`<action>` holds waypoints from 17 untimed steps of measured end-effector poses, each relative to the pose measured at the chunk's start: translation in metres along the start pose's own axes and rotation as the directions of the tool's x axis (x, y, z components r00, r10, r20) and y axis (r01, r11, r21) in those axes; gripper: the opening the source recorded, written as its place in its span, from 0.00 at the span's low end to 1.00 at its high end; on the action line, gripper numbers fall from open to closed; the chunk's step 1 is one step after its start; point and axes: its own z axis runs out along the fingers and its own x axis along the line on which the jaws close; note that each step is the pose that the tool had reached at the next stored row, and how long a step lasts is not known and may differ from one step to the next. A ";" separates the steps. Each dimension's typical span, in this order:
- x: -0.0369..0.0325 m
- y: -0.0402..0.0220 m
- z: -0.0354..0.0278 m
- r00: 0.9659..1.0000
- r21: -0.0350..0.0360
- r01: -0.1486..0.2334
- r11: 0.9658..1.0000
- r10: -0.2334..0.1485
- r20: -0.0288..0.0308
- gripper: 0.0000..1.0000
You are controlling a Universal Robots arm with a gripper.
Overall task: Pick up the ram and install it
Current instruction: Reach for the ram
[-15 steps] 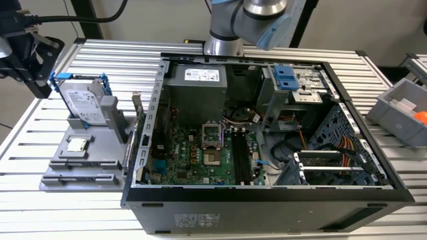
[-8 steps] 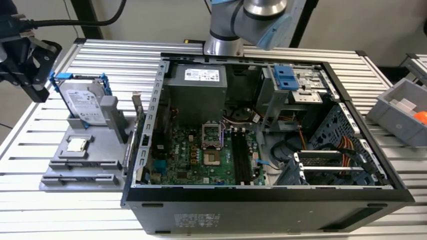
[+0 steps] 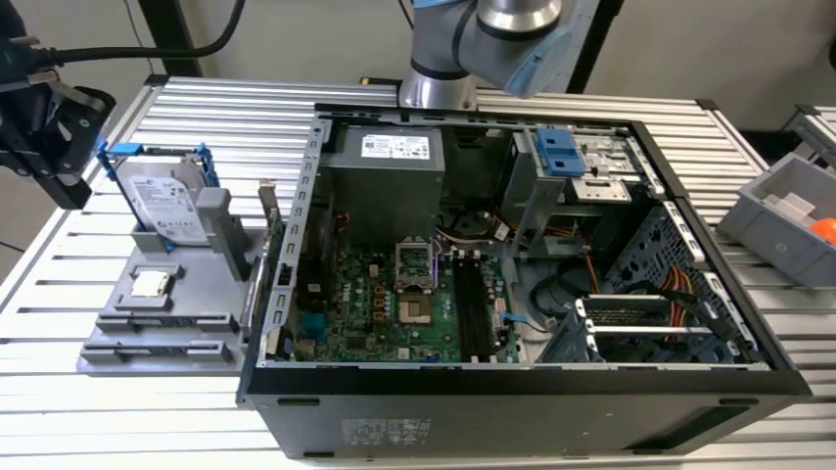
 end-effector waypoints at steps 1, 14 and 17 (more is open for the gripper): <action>0.0000 -0.0011 -0.0001 1.000 0.000 -0.001 1.000 0.001 0.000 0.00; 0.0000 -0.0040 -0.0001 1.000 0.000 -0.023 1.000 0.023 0.001 0.00; 0.0000 -0.0040 -0.0001 1.000 0.000 -0.015 1.000 0.015 0.001 0.00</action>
